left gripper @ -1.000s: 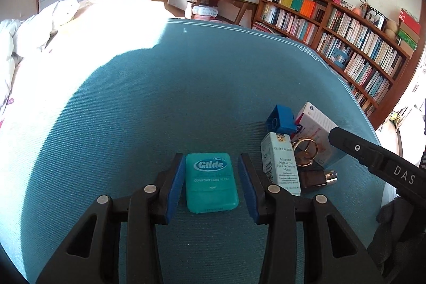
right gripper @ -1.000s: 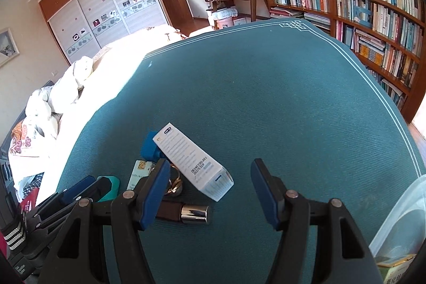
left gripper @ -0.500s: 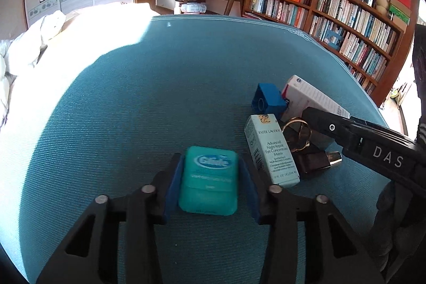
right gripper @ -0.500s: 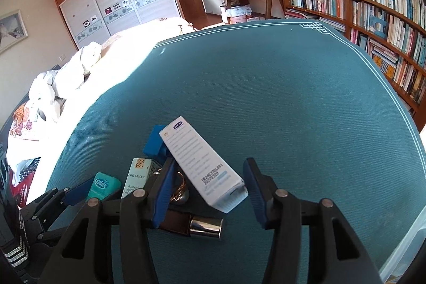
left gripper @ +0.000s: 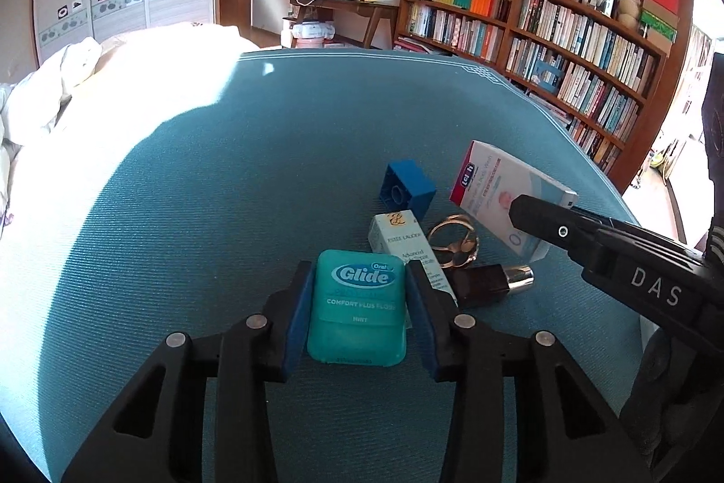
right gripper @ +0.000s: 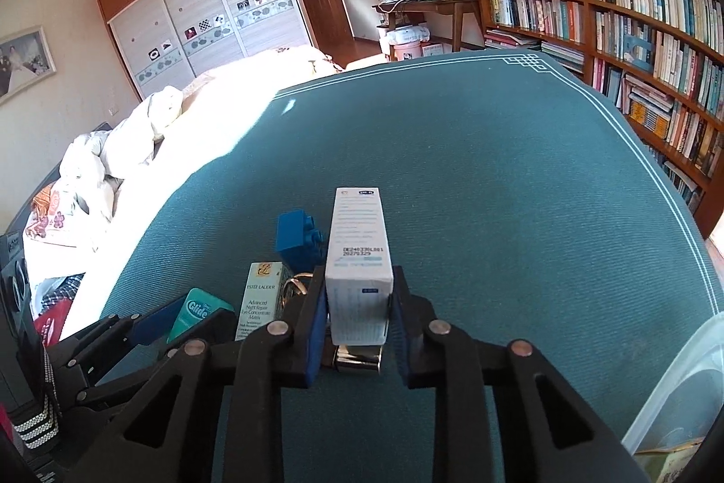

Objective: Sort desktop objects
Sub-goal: 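Carry both boxes over the clear bowl and open both tools to drop them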

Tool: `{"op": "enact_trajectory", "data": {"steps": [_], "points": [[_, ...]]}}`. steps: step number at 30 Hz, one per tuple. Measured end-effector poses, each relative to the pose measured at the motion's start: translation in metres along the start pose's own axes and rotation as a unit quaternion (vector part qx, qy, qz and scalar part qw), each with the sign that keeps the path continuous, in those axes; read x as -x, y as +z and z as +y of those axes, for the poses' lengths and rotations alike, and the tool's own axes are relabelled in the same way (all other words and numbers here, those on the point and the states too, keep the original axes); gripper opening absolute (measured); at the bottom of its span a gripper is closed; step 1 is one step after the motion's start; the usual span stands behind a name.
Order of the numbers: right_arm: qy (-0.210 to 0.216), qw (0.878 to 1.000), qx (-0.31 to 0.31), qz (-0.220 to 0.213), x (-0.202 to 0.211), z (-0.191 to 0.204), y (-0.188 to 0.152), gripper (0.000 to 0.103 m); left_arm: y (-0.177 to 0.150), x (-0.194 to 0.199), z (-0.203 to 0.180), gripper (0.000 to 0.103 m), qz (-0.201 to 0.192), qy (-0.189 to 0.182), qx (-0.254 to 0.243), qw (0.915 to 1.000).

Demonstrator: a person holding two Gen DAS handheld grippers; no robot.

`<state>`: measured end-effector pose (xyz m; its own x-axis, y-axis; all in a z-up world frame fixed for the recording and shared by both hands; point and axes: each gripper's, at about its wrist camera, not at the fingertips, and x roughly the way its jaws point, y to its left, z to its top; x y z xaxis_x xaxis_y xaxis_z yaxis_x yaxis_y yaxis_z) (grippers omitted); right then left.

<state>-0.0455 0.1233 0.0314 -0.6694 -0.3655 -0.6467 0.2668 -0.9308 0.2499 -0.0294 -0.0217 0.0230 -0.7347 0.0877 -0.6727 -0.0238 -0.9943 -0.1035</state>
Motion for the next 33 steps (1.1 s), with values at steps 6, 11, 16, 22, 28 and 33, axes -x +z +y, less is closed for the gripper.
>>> {"op": "enact_trajectory", "data": {"steps": [6,11,16,22,28,33], "points": [[-0.003,1.0,-0.019,-0.024,0.029,-0.01,-0.006,0.028,-0.001,0.016,-0.024,0.043,-0.01,-0.024,-0.023,0.9994],[-0.022,0.998,-0.041,-0.045,0.055,-0.026,-0.011,0.028,-0.002,0.024,-0.049,0.043,-0.008,-0.056,-0.043,0.9975],[-0.042,0.995,-0.066,-0.068,0.086,-0.046,-0.019,0.028,-0.003,0.029,-0.075,0.043,-0.004,-0.08,-0.065,0.9946],[-0.072,0.989,-0.093,-0.09,0.118,-0.072,-0.027,0.028,-0.004,0.036,-0.099,0.043,-0.003,-0.102,-0.091,0.9906],[-0.12,0.98,-0.114,-0.112,0.151,-0.095,-0.044,0.028,-0.003,0.045,-0.123,0.043,-0.007,-0.128,-0.123,0.9841],[-0.173,0.968,-0.126,-0.129,0.176,-0.119,-0.055,0.028,0.003,0.049,-0.151,0.043,-0.007,-0.168,-0.14,0.9758]]}}
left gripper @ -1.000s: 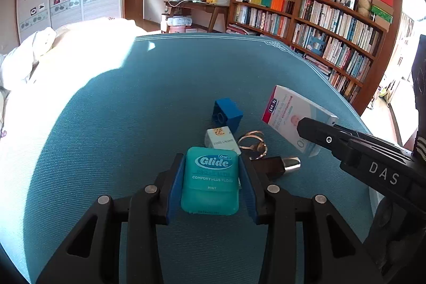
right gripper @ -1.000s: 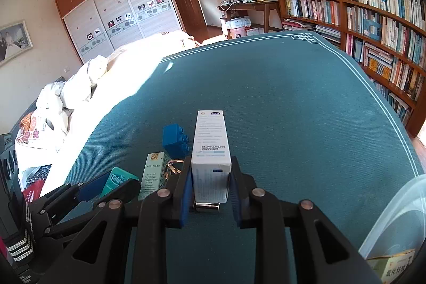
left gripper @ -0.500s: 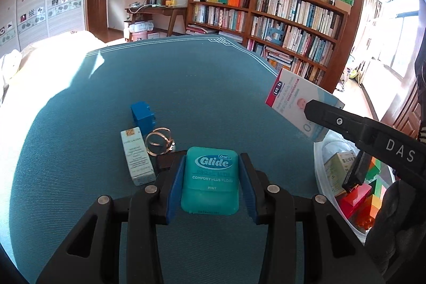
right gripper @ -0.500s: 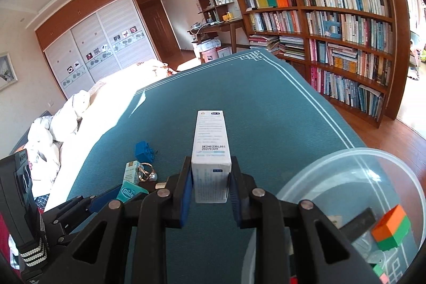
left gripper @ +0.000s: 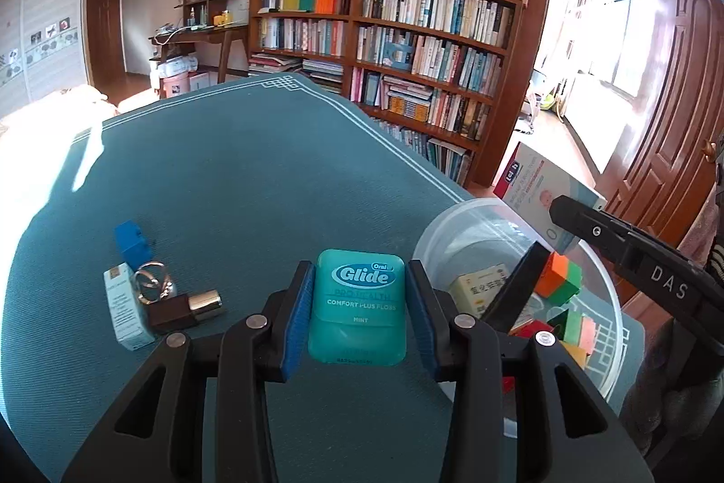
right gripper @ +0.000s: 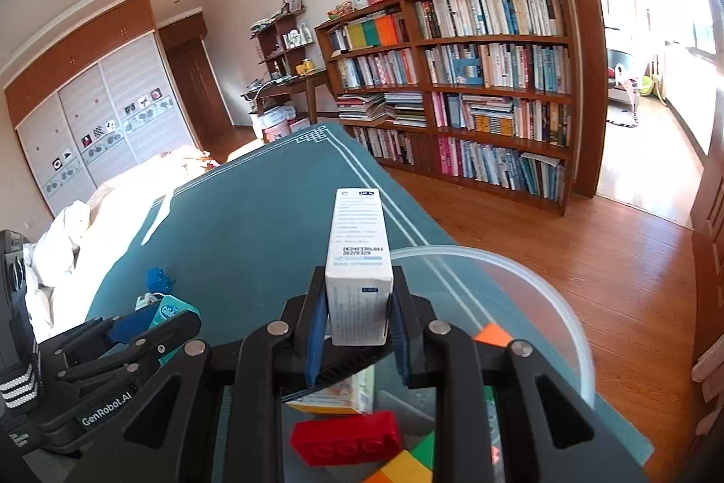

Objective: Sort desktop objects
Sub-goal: 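Carry both boxes over the clear bowl and open both tools to drop them, then move both open tools back over the remaining items on the table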

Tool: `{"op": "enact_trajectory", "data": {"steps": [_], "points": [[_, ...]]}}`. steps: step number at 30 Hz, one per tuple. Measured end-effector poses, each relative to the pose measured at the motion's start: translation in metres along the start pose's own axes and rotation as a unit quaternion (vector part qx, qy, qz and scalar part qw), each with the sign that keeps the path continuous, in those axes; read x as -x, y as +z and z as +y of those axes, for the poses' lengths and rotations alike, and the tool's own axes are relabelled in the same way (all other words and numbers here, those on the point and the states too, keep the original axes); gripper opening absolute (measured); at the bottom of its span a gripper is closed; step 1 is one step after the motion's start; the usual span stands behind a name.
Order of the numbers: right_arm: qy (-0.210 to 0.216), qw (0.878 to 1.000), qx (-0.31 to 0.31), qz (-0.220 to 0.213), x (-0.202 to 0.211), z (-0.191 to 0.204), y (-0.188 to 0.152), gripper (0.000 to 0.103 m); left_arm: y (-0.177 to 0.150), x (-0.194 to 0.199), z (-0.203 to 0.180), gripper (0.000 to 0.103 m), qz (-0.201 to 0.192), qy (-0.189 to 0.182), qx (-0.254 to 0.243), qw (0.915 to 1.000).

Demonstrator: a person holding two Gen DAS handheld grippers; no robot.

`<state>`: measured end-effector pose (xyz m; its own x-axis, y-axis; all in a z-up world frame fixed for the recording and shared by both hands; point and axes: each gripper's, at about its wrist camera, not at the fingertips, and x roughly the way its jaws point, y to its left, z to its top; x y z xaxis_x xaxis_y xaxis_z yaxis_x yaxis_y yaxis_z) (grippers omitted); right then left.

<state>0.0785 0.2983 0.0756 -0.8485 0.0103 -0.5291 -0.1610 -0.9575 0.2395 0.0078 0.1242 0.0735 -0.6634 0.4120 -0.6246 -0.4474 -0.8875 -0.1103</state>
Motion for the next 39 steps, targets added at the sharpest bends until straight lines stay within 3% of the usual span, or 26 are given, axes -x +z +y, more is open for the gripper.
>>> {"op": "enact_trajectory", "data": {"steps": [10,21,24,29,39], "points": [[-0.049,0.999,0.007,0.011,0.008,-0.022,-0.019,0.028,0.021,-0.019,-0.044,0.043,0.007,-0.057,-0.04,0.9975],[-0.051,0.998,-0.017,0.019,0.013,-0.04,-0.027,0.031,0.034,-0.043,-0.071,0.044,0.032,-0.118,-0.032,0.9919],[-0.052,0.998,-0.017,0.019,0.015,-0.041,-0.027,0.031,0.034,-0.048,-0.071,0.056,0.04,-0.13,-0.018,0.9905],[-0.05,0.998,-0.015,0.022,0.017,-0.039,-0.031,0.031,0.033,-0.044,-0.067,0.062,0.034,-0.134,-0.009,0.9903],[-0.012,1.0,-0.004,0.019,0.016,-0.012,-0.029,0.031,0.029,-0.032,-0.034,0.062,0.018,-0.082,0.019,0.9963]]}}
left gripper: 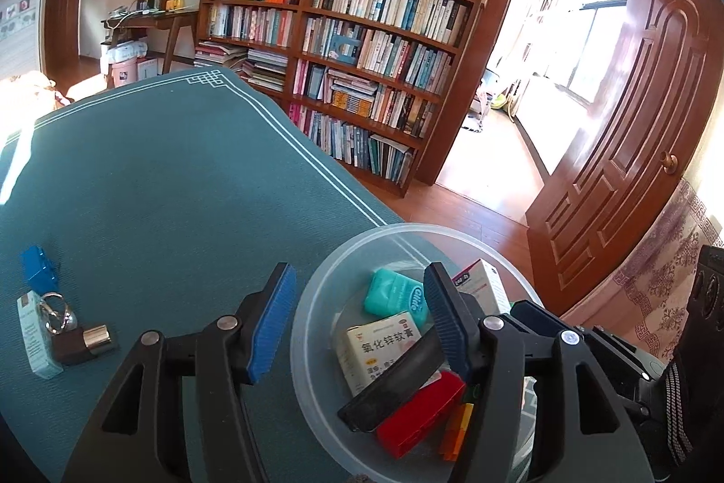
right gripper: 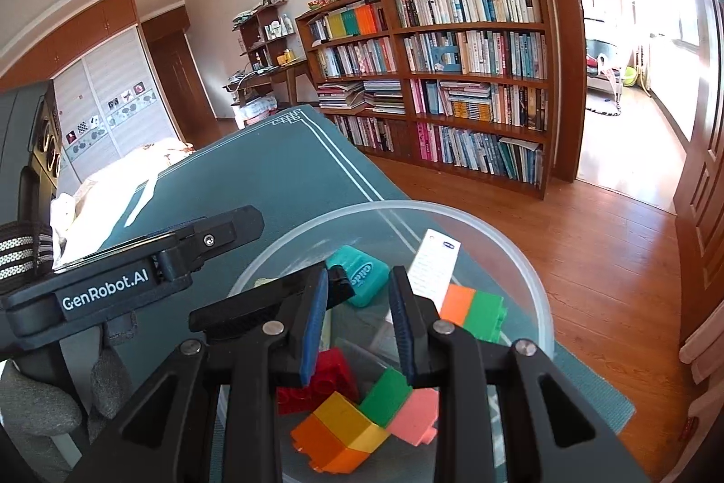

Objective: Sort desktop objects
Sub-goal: 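Move both open tools back over the remaining items on the table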

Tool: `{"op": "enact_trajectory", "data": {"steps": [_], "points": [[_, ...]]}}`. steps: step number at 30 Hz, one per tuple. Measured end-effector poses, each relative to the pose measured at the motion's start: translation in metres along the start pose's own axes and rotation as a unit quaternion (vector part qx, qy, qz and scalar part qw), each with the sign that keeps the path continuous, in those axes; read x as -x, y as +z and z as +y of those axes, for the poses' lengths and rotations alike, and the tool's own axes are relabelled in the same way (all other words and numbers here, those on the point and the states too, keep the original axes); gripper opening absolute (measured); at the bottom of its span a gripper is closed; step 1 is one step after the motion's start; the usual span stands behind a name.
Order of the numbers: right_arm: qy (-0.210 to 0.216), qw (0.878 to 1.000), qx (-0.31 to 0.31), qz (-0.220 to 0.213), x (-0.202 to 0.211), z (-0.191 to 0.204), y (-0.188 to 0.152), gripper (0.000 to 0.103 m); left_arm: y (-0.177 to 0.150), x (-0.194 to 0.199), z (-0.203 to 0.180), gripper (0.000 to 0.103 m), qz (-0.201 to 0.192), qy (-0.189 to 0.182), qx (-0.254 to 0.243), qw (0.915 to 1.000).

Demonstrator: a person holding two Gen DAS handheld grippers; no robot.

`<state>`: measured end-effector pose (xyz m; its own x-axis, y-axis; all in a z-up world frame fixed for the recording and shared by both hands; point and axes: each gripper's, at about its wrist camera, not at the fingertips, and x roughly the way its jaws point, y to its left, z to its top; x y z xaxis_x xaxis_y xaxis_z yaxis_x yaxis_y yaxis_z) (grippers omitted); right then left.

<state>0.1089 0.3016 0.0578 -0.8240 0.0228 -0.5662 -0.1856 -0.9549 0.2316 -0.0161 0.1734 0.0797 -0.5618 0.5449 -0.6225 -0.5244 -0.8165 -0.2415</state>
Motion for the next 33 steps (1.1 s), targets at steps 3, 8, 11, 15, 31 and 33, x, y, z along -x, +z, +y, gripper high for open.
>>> {"op": "enact_trajectory", "data": {"steps": [3,8,11,15,31,33], "points": [[0.02,1.0,0.014,0.006,-0.004,0.017,0.0,0.031,-0.003,0.009,0.017,0.062,-0.006,0.019,0.017,0.9997],[0.052,0.998,0.04,0.016,-0.011,0.046,-0.004,0.032,-0.007,0.029,0.049,0.062,-0.025,0.072,0.042,0.9962],[0.07,0.996,0.058,0.022,-0.016,0.063,-0.007,0.032,-0.011,0.038,0.069,0.062,-0.032,0.11,0.051,0.9921],[0.09,0.992,0.08,0.029,-0.023,0.088,-0.011,0.032,-0.02,0.047,0.098,0.062,-0.034,0.149,0.07,0.9858],[0.133,0.98,0.122,0.086,-0.062,0.143,-0.034,0.047,-0.045,0.053,0.172,0.062,-0.024,0.232,0.148,0.961],[0.135,0.979,0.124,0.093,-0.066,0.146,-0.037,0.047,-0.047,0.053,0.177,0.062,-0.02,0.235,0.157,0.9591]]}}
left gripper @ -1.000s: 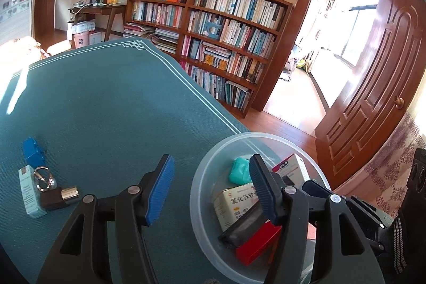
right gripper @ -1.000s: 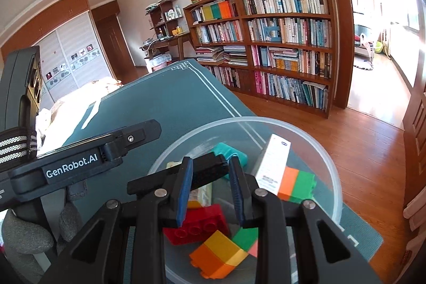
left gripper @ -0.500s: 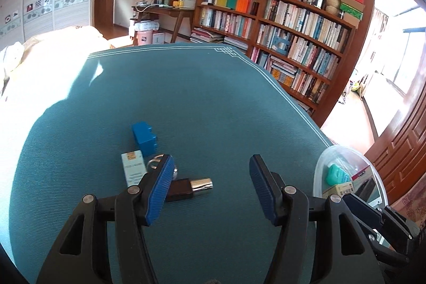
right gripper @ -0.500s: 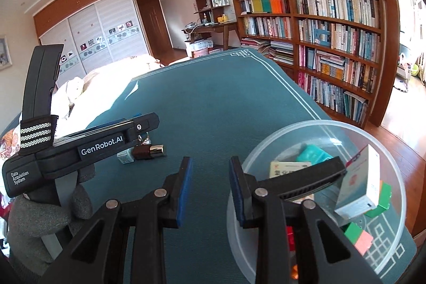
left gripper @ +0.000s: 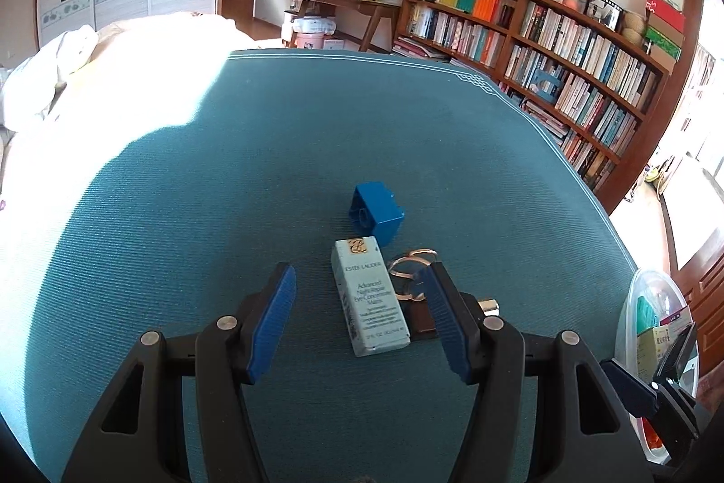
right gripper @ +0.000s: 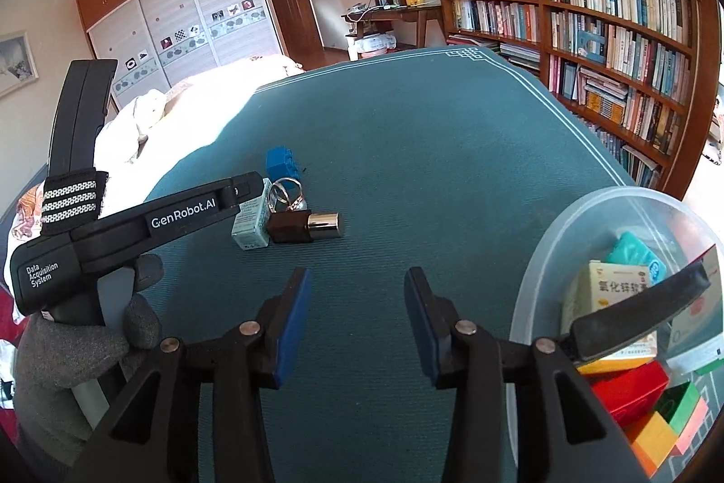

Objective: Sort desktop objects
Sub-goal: 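Move both open tools back over the remaining items on the table, then grasp the Estee Lauder box with the left tool while the right tool grasps the lipstick tube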

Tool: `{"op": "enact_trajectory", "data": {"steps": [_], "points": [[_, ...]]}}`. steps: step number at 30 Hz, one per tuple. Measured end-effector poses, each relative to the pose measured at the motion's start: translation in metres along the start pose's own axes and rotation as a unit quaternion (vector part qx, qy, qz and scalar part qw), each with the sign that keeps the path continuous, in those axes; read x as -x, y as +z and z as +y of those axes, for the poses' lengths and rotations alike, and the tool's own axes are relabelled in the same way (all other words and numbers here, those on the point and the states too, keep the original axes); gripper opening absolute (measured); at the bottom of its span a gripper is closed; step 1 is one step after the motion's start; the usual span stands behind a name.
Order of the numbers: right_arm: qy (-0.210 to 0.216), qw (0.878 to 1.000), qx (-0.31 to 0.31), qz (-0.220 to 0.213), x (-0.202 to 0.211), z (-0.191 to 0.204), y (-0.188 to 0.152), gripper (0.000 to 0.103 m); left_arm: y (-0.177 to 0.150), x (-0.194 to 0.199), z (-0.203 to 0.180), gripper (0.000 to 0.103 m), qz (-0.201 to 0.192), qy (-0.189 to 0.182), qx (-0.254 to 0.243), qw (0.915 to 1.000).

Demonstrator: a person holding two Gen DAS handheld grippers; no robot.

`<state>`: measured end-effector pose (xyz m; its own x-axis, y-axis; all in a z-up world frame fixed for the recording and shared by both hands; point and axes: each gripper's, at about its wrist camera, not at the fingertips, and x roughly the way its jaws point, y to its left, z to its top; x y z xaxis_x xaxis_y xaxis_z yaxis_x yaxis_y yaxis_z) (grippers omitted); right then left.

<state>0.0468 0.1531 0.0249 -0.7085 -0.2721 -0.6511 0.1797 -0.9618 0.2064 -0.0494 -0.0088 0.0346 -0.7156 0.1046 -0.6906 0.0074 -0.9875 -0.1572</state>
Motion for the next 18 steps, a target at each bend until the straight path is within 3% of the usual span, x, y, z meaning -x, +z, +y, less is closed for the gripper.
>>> {"op": "enact_trajectory", "data": {"steps": [9,18], "points": [[0.015,0.999,-0.017,0.027,-0.02,-0.005,0.001,0.047,-0.004,-0.012,0.013,0.062,0.02,-0.001,0.016,0.9997],[0.041,0.998,-0.01,0.053,-0.041,0.001,0.009,0.048,-0.005,-0.018,0.018,0.062,0.028,-0.032,0.03,0.9987]]}}
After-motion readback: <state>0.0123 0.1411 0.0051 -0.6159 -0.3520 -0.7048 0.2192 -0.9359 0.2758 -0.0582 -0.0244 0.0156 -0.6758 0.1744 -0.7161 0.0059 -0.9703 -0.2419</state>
